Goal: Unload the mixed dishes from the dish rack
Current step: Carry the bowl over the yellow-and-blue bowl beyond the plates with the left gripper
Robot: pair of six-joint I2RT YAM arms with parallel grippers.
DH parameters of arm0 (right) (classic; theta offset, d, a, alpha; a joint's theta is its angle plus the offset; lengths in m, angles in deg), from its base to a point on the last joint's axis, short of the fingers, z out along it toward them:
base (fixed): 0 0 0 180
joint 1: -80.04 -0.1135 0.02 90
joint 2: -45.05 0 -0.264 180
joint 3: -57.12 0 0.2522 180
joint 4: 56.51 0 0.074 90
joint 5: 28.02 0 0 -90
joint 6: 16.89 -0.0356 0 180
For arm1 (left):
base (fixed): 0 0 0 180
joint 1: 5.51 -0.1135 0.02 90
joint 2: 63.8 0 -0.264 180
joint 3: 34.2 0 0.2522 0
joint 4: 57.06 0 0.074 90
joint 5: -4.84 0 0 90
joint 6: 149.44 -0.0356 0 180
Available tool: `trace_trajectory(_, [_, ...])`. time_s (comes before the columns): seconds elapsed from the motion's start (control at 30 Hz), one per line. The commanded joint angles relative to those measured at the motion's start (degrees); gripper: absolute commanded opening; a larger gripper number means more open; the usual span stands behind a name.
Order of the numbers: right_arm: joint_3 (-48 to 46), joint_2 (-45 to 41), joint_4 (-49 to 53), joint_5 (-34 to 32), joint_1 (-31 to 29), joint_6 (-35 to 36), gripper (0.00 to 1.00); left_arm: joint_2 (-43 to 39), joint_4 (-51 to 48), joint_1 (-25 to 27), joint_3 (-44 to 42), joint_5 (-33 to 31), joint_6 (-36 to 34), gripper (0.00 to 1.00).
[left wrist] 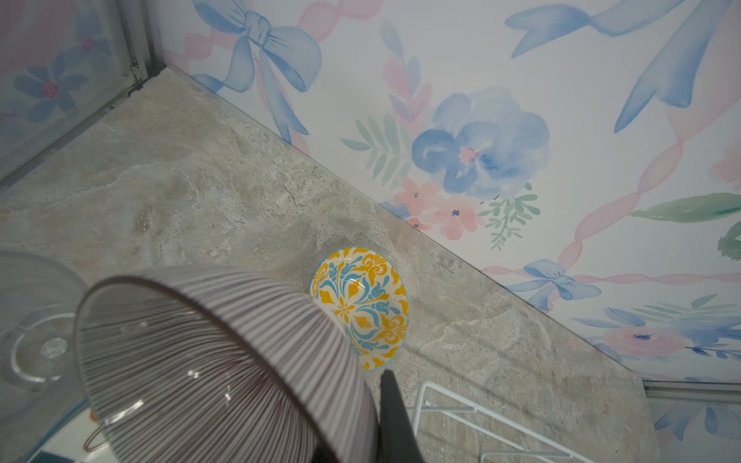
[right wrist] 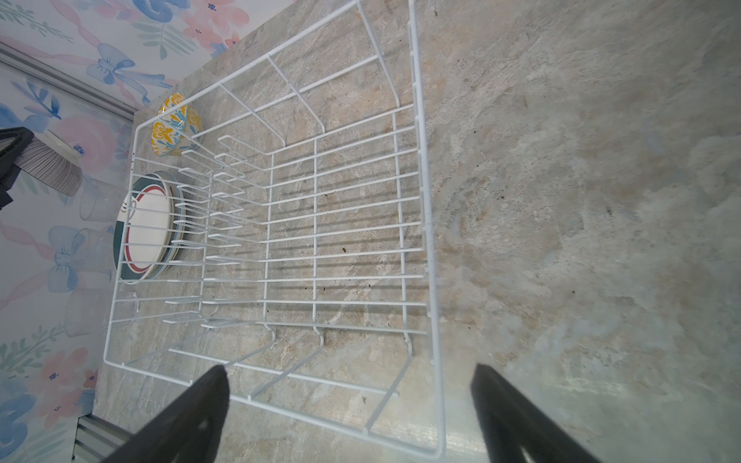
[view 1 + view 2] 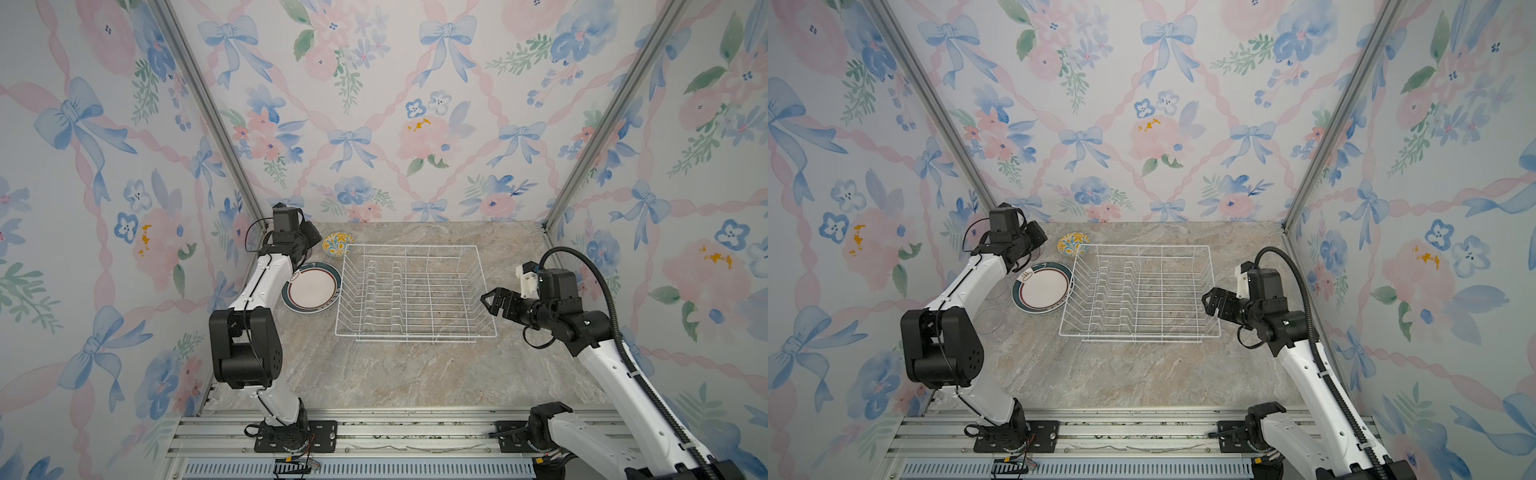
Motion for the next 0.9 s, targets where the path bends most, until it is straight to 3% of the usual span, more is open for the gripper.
trace_trajectory(0.0, [2.29, 0.28, 1.51, -1.79, -0.6, -1.09, 0.97, 2.99, 2.6, -0.48, 4.7, 1.55, -2.1, 0.0])
trace_trajectory(0.47, [3.11, 2.64, 2.38, -3.32, -0.74, -2.07, 0.97, 15.41, 2.37, 5.23, 14.82, 0.0, -6.81, 0.0])
trace_trajectory(0.87, [3.57, 2.75, 3.64, -4.15, -0.21, -0.56, 0.97, 25.36, -6.6, 9.48, 27.47, -7.09, -12.55, 0.0])
